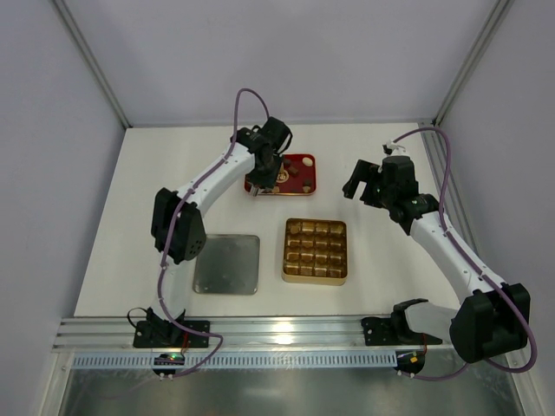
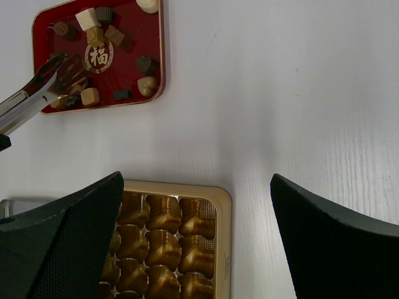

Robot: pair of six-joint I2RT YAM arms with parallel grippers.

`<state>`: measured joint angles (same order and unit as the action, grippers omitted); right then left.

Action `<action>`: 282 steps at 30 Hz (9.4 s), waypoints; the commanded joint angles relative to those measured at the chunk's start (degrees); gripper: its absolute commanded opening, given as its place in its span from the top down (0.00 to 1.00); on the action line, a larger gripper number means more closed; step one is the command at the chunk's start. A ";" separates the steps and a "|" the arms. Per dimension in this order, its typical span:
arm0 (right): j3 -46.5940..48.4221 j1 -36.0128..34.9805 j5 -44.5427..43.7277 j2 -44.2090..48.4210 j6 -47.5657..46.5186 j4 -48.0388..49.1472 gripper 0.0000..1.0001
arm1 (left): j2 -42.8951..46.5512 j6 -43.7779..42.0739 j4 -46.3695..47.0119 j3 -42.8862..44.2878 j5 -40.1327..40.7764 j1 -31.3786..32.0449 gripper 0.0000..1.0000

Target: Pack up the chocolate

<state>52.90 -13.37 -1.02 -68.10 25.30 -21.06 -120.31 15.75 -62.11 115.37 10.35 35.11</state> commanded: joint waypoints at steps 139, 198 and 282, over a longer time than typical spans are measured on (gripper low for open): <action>1.94 0.01 0.31 0.68 -1.39 -0.12 0.00 | -1.15 0.25 -3.28 10.84 3.71 -3.47 0.58; 1.41 0.01 0.31 -0.28 -0.87 0.58 0.00 | 0.78 0.16 -3.63 8.20 1.25 -5.49 0.71; -0.79 0.01 0.14 2.27 -2.36 -0.74 0.00 | -14.51 3.24 5.24 20.86 -1.30 5.67 0.61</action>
<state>52.05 -13.37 -0.45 -66.98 23.66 -23.22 -134.76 19.38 -58.04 133.84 7.94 40.53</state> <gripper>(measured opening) 0.996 0.398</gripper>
